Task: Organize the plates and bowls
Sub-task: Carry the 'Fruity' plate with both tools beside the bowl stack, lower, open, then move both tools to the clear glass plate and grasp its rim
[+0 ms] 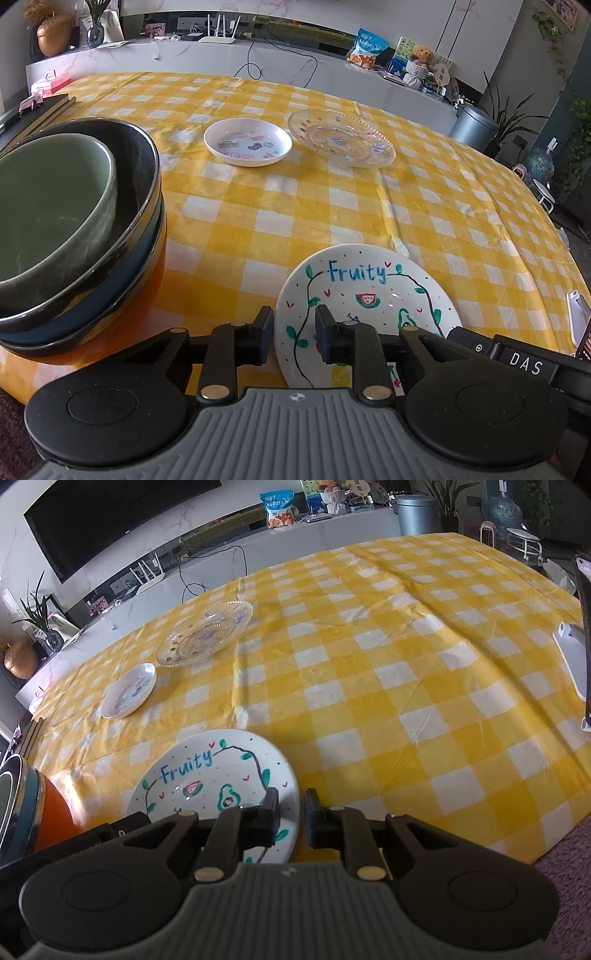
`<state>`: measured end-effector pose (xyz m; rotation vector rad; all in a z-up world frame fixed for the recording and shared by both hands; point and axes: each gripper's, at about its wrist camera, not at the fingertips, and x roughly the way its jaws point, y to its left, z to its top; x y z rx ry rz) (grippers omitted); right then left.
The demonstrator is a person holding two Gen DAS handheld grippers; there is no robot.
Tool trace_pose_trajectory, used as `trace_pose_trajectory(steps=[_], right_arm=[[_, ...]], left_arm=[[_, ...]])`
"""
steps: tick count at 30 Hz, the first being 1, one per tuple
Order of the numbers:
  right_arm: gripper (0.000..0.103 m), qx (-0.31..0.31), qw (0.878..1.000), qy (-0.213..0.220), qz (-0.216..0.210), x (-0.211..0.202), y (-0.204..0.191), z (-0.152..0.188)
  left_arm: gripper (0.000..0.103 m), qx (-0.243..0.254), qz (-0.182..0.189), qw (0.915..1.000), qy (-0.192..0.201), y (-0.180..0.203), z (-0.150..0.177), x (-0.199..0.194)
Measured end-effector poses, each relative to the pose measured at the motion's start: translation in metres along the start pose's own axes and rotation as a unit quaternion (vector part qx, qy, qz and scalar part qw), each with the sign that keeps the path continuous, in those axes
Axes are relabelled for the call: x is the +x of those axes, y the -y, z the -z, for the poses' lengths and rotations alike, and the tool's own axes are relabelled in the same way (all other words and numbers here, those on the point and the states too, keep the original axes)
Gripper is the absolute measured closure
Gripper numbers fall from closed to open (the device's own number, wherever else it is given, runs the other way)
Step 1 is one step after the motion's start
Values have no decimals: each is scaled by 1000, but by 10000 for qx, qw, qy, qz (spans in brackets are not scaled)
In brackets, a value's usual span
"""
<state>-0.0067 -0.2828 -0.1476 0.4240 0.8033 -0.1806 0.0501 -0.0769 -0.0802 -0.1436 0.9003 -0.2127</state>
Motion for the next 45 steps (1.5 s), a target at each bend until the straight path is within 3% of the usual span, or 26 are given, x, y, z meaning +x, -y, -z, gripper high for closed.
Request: trace_pose_trajectory(steps=[5,16,25,28,39,45], right_arm=[[83,4,10000,73,4,0,2,-3],[83,-81,9996,216,-164,2,-5,-20],[81,-359,9985,247,-336,11,-19,-46],[80,-484,9979,218,-366,17,-23,-55],[68,-570,9973,104,-442,37,-31,-94],[67,-504,9973,-32,-531,56,-38,-114]], left_arm=[[67,100,2,9998,157,5,-3,-3],[67,133,197,9993,278,10,-34,0],[67,341,78,9994,-72,13,-68,10],[67,389,188,9987,-288,16,-83,13],[67,1741,115,9839,-381,39,-140,23],[67,1715,366,9821,-690,30,-176,45]])
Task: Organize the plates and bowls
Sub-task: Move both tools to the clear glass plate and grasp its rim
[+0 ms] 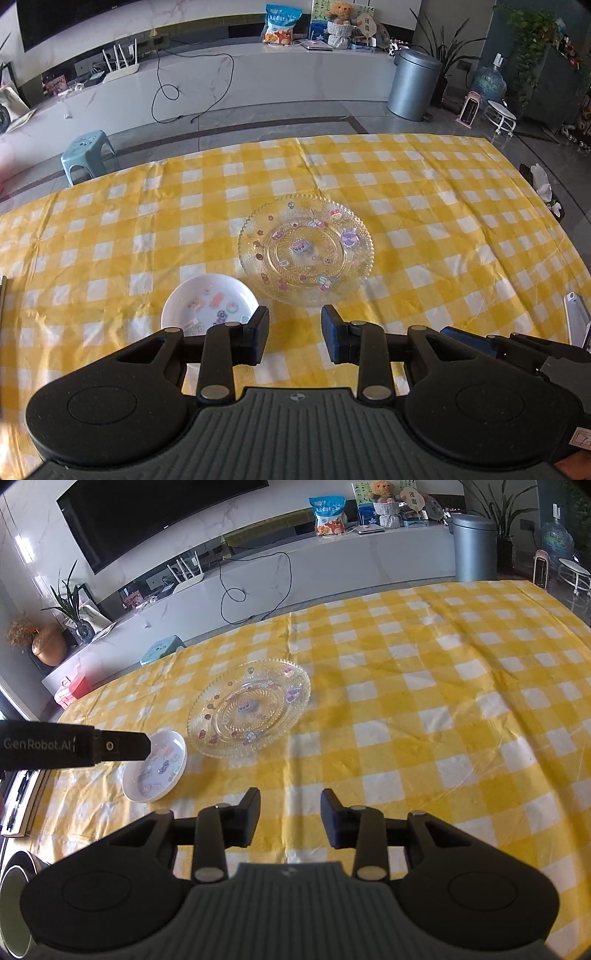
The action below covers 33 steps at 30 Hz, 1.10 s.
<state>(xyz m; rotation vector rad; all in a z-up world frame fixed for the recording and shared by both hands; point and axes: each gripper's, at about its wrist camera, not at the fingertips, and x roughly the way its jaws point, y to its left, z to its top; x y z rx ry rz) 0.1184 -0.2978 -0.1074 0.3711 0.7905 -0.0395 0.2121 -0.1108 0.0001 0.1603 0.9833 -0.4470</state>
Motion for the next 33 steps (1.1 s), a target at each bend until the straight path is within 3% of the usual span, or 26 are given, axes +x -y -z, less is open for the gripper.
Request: trace_pose_trajectory(steps=[8,15,21,28,33], right_arm=[[67,137,9997,-119,-134,29,1,-21],[67,650,9973,-152,-299,56,12,-44],[69,747,9967,-110,-301,74,15,-55],[79,1150,9920,-164,-499,89,33,-61],[81,1441,9868,-279,-683,99,39,-60]], left_arm=[[67,-128,252,9995,-147,-38,-34,40],[67,-441,384,9982,-131,-65,-48,74],[67,-753,603,9951,-212,-84,-52,96],[67,-970,793,9918,-240,-93,-51,112],[73,-1080,844,9900,-317,-100,-50,117]])
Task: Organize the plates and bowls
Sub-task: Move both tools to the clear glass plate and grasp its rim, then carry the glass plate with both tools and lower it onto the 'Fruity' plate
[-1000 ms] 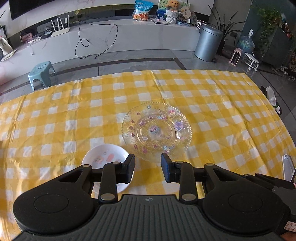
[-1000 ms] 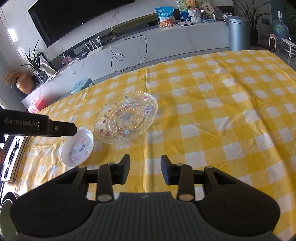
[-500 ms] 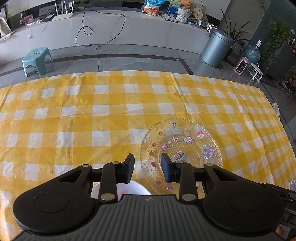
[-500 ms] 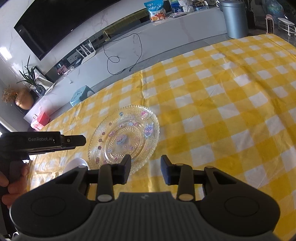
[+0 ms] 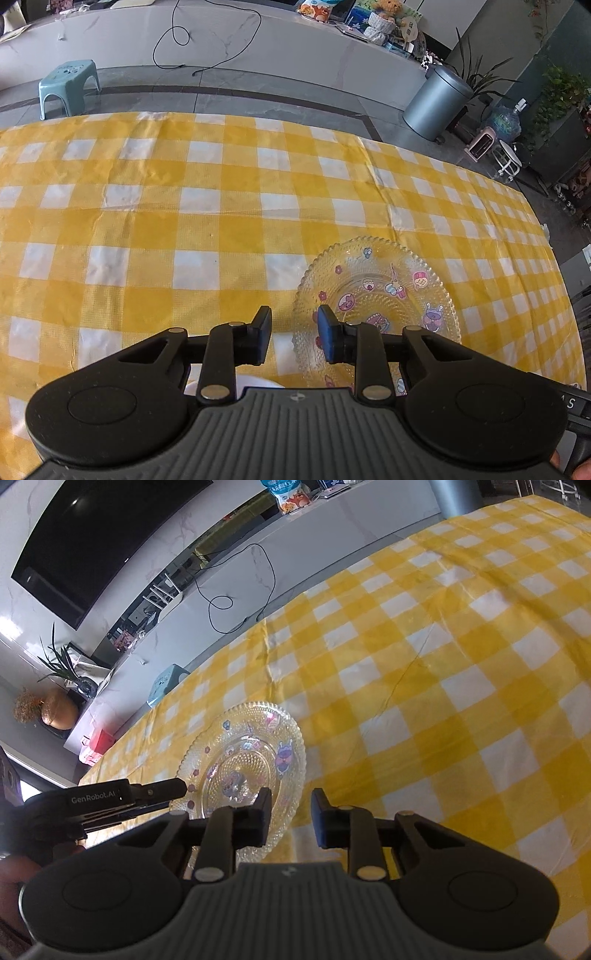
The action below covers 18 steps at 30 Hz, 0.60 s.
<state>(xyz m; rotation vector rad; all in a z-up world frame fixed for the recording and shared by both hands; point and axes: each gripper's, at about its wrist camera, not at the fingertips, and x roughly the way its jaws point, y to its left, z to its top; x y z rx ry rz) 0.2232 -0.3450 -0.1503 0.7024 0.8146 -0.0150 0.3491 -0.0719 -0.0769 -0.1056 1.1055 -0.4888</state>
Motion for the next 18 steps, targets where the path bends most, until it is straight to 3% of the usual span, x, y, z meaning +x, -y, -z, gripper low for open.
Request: trace_pose_trajectory(steps=[10,11,18], right_arm=[[92,501,9981,-92,-349,10,13,1],[97,530,9980,-90,-324,11,14,2],[97,376,9991,-82,-152,7,9,2]], left_arm=[[88,-205,293,9993,61,-5,0,8],[87,-213,276,9994,80,-4,0,8],[89,-384,248,9990,18,-1,3,7]])
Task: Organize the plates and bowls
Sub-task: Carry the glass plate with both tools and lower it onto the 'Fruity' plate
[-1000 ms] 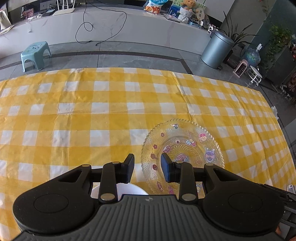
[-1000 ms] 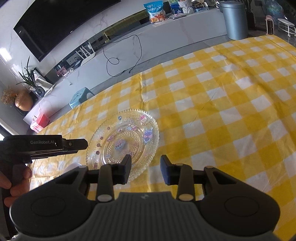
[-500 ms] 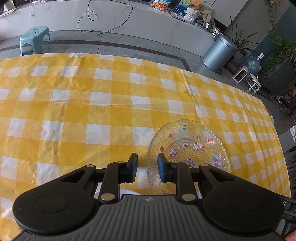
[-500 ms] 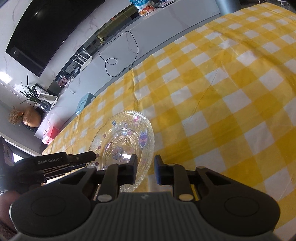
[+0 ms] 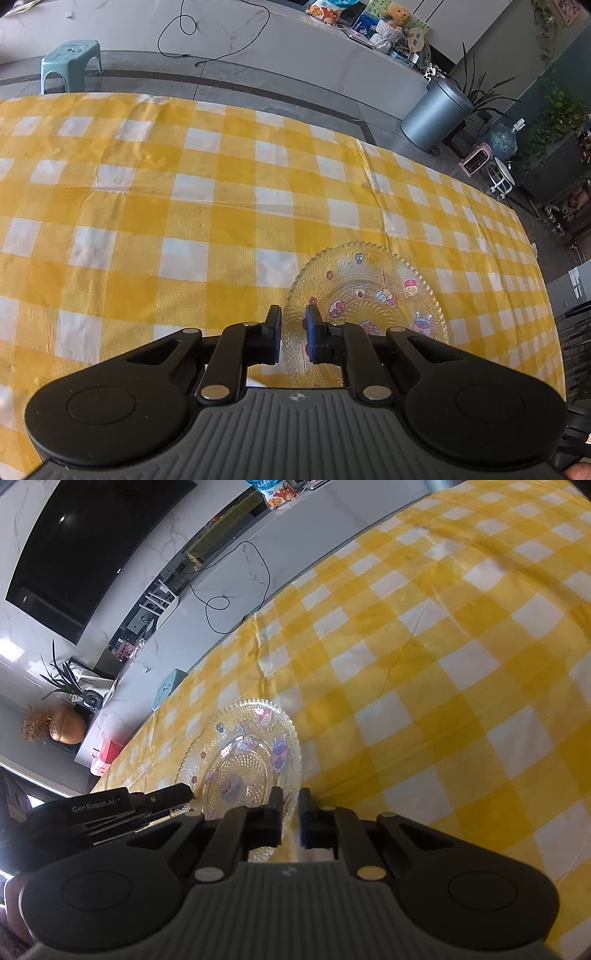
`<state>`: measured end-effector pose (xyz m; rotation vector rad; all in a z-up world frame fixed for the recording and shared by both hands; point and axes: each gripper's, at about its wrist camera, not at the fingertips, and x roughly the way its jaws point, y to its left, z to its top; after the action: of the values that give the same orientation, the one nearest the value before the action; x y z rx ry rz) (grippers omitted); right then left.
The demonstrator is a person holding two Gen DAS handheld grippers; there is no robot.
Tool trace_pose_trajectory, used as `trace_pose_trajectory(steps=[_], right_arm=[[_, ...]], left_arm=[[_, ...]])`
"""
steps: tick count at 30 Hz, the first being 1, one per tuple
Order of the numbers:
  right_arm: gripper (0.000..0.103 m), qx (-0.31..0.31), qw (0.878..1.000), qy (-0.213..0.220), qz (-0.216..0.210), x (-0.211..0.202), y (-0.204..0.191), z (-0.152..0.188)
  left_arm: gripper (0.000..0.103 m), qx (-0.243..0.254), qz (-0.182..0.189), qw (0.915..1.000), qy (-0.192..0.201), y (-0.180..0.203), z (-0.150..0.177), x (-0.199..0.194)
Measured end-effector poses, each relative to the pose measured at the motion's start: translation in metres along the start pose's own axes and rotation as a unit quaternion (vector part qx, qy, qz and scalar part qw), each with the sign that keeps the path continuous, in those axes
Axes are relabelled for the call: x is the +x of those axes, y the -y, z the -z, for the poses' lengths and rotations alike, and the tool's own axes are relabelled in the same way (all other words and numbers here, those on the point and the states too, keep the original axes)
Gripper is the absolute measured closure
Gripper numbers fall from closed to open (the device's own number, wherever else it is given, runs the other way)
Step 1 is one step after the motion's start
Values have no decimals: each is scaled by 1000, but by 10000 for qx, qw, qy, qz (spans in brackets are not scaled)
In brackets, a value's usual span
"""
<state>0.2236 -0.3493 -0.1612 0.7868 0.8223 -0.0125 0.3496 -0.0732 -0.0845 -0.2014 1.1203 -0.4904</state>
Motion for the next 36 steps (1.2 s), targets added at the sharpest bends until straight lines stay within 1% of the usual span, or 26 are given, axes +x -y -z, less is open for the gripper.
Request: trace_pose_trajectory(steps=[2,5,10,15,21,27,32,36], right_arm=[[97,22,10000,-38,15,-2,2,0],[97,-29,10000,-82,40,-7,3,1],[96,5,9999,-116,61,-23,9,8],[96,-36,9999,-87,80,-44,14,17],[96,7,9999,-99,16,-67,20,27],[96,-15,9999,-162,0,-85,25,44],[95,14,9995,-306,-28,-97,37,62],[95,55,9993,-352,-61,-111,45,76]], left_arm=[[90,-48,0,10000,-42,1,3,-3],[91,51,-25,9999,-95,6,7,-9],[93,75,-39,9998,-197,18,14,-21],[93,372,-80,9989,-260,36,22,-35],[93,444,-164,9984,-318,52,36,-51],[93,368,-362,9977,-446,62,62,-65],[94,295,-507,9974,-413,73,87,-78],[95,247,-583,9977,-241,82,109,-89]])
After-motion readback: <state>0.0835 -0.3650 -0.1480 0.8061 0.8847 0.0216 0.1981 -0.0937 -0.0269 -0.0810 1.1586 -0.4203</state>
